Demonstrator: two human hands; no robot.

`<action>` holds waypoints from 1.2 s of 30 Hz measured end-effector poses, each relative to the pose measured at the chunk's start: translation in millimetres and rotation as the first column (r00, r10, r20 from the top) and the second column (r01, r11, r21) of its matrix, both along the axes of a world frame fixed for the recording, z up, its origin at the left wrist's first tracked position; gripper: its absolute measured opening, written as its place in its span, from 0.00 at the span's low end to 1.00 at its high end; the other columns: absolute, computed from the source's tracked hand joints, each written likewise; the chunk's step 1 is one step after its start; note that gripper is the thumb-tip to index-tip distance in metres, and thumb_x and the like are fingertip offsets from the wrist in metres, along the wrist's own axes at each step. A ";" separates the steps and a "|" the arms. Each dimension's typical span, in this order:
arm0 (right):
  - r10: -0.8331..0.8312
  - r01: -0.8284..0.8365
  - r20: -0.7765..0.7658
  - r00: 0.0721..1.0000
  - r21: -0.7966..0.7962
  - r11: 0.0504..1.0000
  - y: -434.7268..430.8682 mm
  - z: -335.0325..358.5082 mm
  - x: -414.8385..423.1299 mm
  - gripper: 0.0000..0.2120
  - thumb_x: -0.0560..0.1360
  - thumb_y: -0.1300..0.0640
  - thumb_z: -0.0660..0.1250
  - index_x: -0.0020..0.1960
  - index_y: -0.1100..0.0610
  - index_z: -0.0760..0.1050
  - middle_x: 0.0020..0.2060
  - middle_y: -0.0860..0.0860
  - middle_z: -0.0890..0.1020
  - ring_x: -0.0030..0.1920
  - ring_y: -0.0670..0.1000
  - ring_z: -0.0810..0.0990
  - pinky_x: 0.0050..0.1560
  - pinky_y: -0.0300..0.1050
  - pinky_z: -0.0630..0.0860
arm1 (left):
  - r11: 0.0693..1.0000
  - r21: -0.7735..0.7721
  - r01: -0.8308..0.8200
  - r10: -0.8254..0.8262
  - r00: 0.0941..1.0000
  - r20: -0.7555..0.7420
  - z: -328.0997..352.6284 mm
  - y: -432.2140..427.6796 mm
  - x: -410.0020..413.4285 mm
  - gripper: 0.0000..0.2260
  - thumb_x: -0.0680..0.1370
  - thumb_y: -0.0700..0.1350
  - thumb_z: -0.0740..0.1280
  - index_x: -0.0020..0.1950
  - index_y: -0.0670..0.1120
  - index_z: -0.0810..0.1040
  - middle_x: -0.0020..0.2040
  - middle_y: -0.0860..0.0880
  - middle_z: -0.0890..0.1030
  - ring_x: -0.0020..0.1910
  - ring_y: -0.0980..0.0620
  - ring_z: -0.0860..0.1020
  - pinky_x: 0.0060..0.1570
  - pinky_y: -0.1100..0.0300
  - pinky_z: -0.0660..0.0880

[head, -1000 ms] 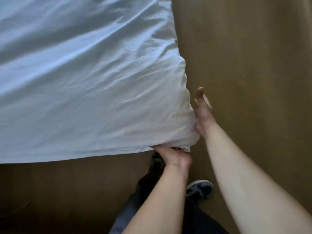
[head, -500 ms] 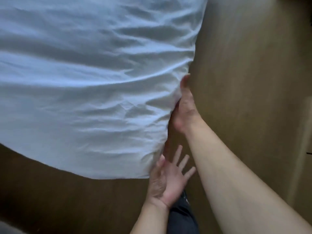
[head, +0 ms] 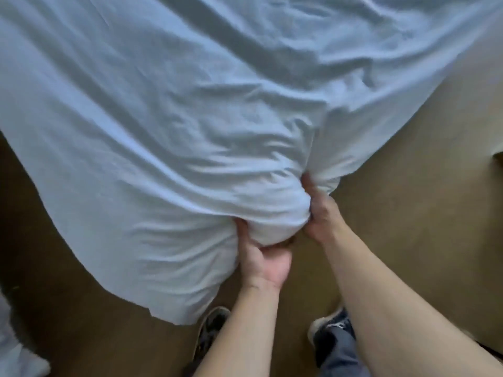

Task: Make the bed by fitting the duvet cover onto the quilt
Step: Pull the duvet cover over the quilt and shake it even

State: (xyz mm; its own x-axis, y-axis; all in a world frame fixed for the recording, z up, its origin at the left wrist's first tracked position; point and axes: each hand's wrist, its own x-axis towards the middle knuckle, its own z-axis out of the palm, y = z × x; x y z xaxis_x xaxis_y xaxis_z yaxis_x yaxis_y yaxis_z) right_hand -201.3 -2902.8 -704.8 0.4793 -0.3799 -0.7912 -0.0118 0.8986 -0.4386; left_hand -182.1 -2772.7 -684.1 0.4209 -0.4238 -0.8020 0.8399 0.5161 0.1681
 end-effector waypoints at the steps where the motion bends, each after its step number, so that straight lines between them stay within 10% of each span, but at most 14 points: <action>1: 0.059 -0.056 -0.049 0.997 0.055 0.997 -5.5 1.2 -10.0 0.32 0.73 0.45 0.75 0.69 0.62 0.75 0.61 0.59 0.82 0.61 0.60 0.81 0.66 0.59 0.74 | 0.999 0.025 -0.026 0.026 1.000 0.016 4.3 -27.7 -2.0 0.31 0.75 0.61 0.66 0.73 0.44 0.74 0.69 0.39 0.77 0.70 0.39 0.73 0.75 0.41 0.62; 7: 0.043 -0.094 0.340 0.940 0.134 0.987 -144.7 33.8 -23.9 0.35 0.71 0.37 0.71 0.71 0.56 0.74 0.68 0.58 0.77 0.69 0.62 0.75 0.71 0.64 0.68 | 0.902 0.378 -0.209 0.229 0.973 -0.008 23.9 -72.0 -25.0 0.21 0.75 0.64 0.70 0.61 0.51 0.82 0.60 0.47 0.84 0.52 0.47 0.85 0.51 0.51 0.79; 12: 0.184 -0.192 0.083 0.979 0.104 0.976 -196.0 25.7 -31.5 0.32 0.70 0.46 0.74 0.70 0.58 0.74 0.66 0.58 0.79 0.65 0.59 0.79 0.70 0.61 0.71 | 0.979 0.159 -0.128 0.117 0.990 0.076 44.0 -205.8 -17.6 0.27 0.79 0.60 0.66 0.71 0.44 0.76 0.67 0.40 0.79 0.67 0.39 0.77 0.72 0.40 0.67; 17: 0.045 -0.068 0.282 0.958 0.070 0.995 -337.7 42.2 -19.0 0.33 0.73 0.40 0.67 0.72 0.57 0.73 0.69 0.59 0.76 0.68 0.63 0.75 0.70 0.66 0.67 | 0.920 0.280 -0.274 0.274 0.961 0.040 42.1 -256.1 -32.8 0.19 0.79 0.60 0.66 0.62 0.49 0.83 0.59 0.43 0.84 0.52 0.43 0.85 0.47 0.49 0.83; 23: 0.222 -0.227 0.062 0.973 0.083 0.970 -416.3 14.9 -40.8 0.25 0.79 0.55 0.69 0.73 0.62 0.71 0.67 0.61 0.77 0.66 0.62 0.78 0.70 0.61 0.71 | 0.991 0.038 -0.126 0.126 0.992 -0.003 29.1 -450.1 -25.3 0.28 0.77 0.58 0.68 0.70 0.41 0.76 0.66 0.37 0.79 0.67 0.38 0.77 0.71 0.39 0.68; 28: 0.152 -0.161 0.235 0.960 0.020 0.987 -550.2 24.5 0.1 0.31 0.76 0.40 0.68 0.72 0.57 0.72 0.69 0.58 0.76 0.68 0.62 0.75 0.71 0.65 0.68 | 0.958 0.135 -0.253 0.256 0.967 -0.008 10.6 -491.7 -27.1 0.21 0.79 0.52 0.67 0.71 0.45 0.76 0.68 0.41 0.79 0.66 0.41 0.78 0.71 0.42 0.69; 33: 0.192 -0.190 -0.027 0.981 0.059 0.980 -587.9 15.7 -7.4 0.22 0.77 0.46 0.71 0.67 0.57 0.78 0.61 0.55 0.83 0.61 0.57 0.81 0.63 0.57 0.77 | 0.977 -0.084 -0.196 0.199 0.980 0.024 9.2 -594.1 -19.6 0.26 0.79 0.54 0.66 0.73 0.42 0.74 0.70 0.39 0.76 0.70 0.41 0.74 0.73 0.44 0.66; 36: 0.088 -0.091 0.055 0.995 0.052 0.994 -633.4 28.2 -12.6 0.29 0.74 0.42 0.72 0.69 0.57 0.76 0.62 0.57 0.82 0.63 0.60 0.80 0.69 0.62 0.71 | 0.969 0.090 -0.230 0.233 0.972 -0.035 -1.1 -631.5 -24.5 0.20 0.82 0.51 0.63 0.70 0.42 0.77 0.65 0.41 0.81 0.68 0.42 0.76 0.64 0.49 0.74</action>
State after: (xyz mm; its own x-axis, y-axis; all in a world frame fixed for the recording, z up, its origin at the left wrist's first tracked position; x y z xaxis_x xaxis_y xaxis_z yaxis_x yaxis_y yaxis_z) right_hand -213.9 -3536.2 -676.6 0.5508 -0.2904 -0.7825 -0.0719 0.9175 -0.3911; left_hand -206.6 -3404.3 -685.2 0.4619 -0.2485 -0.8514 0.7070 0.6828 0.1842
